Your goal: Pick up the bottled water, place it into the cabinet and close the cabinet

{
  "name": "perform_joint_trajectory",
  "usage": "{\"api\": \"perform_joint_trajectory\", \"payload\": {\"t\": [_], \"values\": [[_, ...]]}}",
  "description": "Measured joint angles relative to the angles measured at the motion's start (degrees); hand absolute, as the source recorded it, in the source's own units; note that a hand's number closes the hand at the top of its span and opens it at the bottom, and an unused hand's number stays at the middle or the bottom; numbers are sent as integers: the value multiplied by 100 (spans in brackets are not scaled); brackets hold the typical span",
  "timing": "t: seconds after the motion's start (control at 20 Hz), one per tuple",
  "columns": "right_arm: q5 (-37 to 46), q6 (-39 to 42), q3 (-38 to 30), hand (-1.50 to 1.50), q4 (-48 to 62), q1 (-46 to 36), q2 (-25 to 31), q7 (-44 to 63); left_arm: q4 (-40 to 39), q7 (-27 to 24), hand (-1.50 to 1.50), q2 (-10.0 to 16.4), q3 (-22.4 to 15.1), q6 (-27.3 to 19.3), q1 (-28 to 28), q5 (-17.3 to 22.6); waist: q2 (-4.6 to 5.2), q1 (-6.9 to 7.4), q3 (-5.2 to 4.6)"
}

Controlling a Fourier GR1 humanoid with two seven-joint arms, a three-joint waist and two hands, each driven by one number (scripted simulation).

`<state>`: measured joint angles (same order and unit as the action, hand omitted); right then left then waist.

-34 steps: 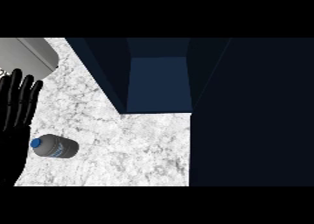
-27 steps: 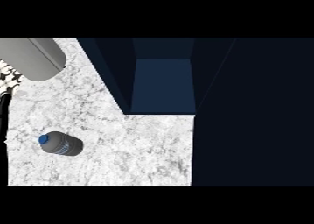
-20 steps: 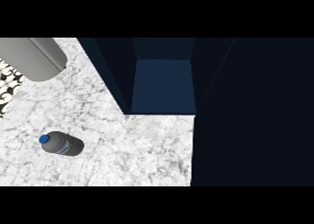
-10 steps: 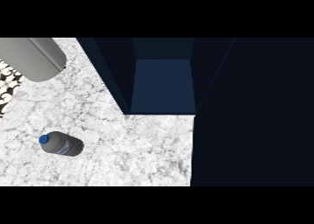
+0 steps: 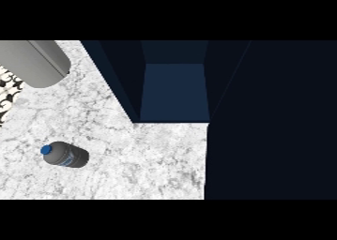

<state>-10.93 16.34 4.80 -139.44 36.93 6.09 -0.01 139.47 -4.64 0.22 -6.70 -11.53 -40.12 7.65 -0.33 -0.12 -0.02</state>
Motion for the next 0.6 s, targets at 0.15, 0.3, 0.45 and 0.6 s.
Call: {"api": "perform_joint_trajectory", "payload": {"t": [0.15, 0.3, 0.45, 0.6], "values": [[36, 112, 122, -150, -15, 272, -48, -228, -38, -71, -150, -9, -88, -97, -13, -3, 0, -19, 0], [54, 257, 76, -150, -36, 554, -12, -456, -168, -98, -150, -13, 30, -107, 52, 99, 1, -40, -1], [57, 350, 22, -150, -83, 785, 48, -580, -346, 2, -150, -2, 224, -150, 207, 262, 6, -65, -3], [93, 442, 104, -150, -82, 1029, 12, -811, -725, -108, -150, 9, 503, -30, 332, 562, 4, -71, -5]]}}
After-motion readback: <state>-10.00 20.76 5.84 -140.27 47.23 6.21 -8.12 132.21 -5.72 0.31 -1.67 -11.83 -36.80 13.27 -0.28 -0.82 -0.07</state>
